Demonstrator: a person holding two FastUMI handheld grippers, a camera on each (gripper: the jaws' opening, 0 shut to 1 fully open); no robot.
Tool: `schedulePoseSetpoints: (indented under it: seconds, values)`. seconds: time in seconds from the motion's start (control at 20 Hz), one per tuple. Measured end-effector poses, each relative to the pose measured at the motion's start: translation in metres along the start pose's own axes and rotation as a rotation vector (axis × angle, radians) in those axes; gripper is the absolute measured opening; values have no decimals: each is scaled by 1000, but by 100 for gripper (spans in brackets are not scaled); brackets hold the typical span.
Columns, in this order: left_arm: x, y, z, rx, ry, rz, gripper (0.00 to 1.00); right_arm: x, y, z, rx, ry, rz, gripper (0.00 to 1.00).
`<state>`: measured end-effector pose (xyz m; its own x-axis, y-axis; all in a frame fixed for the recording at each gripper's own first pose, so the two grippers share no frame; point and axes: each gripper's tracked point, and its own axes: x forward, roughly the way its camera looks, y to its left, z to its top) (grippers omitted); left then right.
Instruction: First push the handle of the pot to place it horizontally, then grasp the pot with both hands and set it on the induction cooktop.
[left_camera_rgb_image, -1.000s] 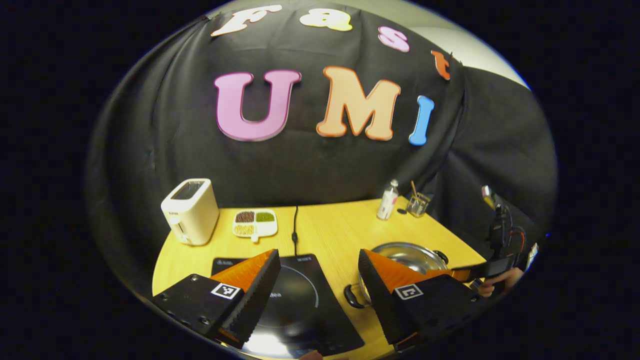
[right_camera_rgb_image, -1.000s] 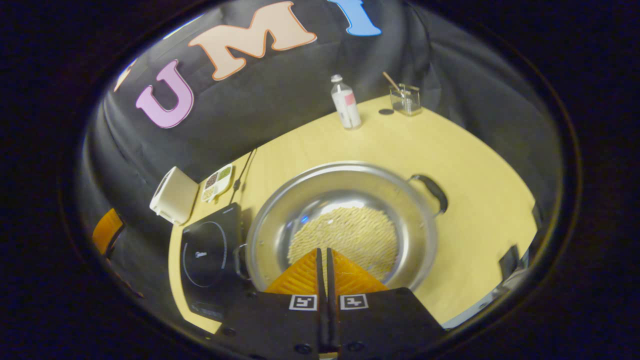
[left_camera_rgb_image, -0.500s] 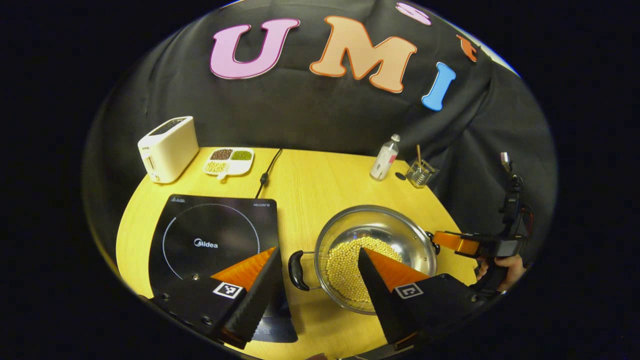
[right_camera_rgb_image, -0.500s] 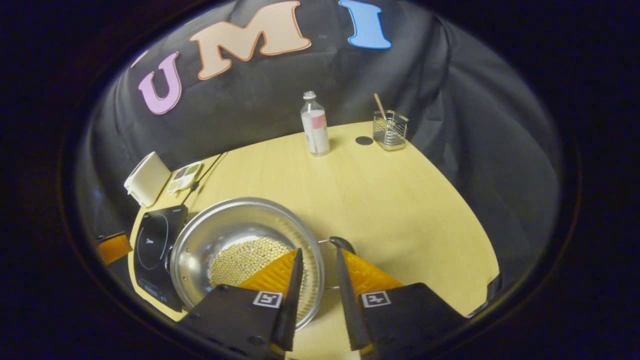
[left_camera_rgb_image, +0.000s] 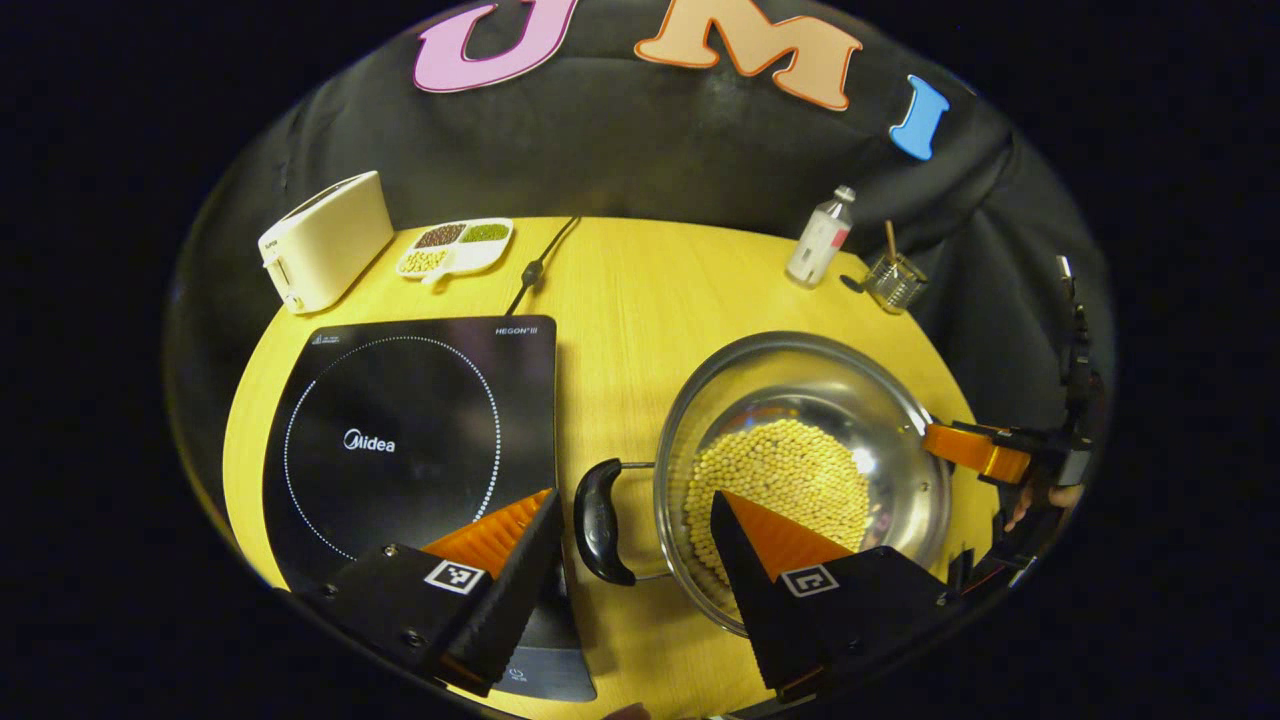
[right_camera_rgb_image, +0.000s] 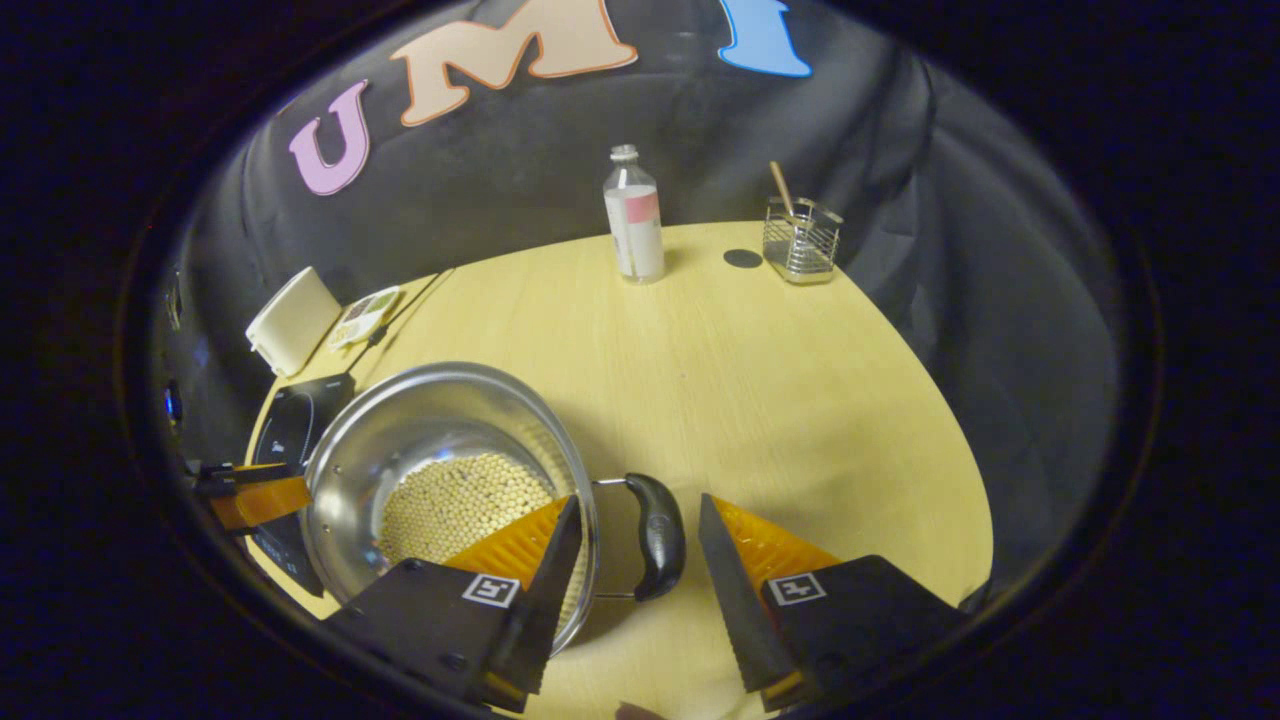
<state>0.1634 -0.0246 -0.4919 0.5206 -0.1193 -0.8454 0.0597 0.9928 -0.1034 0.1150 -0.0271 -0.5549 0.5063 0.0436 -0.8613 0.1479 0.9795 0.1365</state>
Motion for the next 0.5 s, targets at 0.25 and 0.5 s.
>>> schedulePoseSetpoints:
  seconds: [0.25, 0.5]
  values:
    - [20, -8, -8, -23, 46, -1, 94, 16, 5, -12, 26, 54, 46, 67]
    - [37, -11, -7, 23, 71, 25, 84, 29, 2, -17, 45, 79, 42, 65]
